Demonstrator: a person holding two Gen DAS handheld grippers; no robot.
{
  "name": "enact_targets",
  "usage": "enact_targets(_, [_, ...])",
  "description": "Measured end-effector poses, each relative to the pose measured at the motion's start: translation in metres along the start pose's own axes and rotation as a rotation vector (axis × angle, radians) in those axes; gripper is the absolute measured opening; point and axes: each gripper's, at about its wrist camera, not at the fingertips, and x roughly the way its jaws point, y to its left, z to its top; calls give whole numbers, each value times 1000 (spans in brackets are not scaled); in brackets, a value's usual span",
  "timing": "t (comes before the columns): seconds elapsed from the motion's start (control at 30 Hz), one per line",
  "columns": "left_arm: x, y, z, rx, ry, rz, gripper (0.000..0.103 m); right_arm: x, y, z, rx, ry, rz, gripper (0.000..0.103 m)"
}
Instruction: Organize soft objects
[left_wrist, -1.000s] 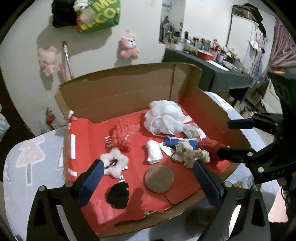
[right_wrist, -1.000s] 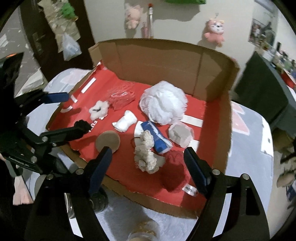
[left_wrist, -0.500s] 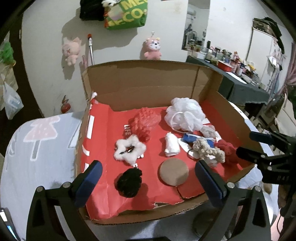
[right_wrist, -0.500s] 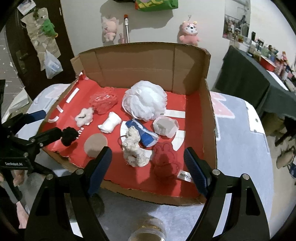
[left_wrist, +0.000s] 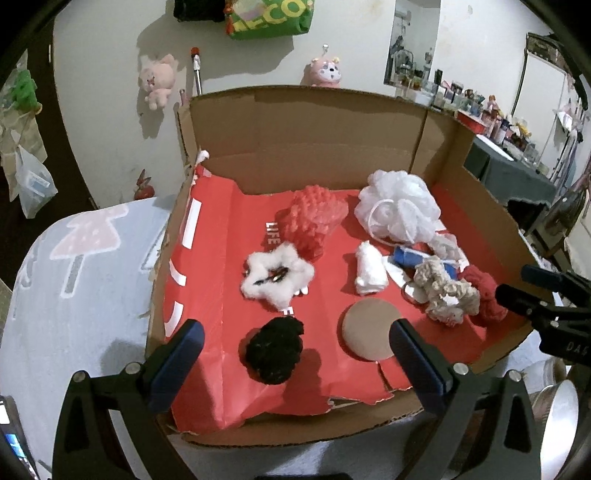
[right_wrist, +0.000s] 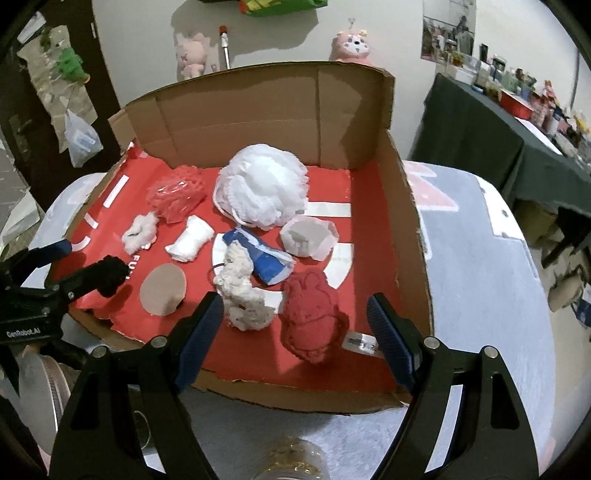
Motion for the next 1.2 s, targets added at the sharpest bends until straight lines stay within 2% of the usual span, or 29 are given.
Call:
enact_targets(0.4, [5,-1,-2,8,39,16,102,3,5,-5,-25,30,-8,80])
enact_targets(1.2, [7,-2,-1,14,44,33,102,4,5,-8,-24,40,-19,80])
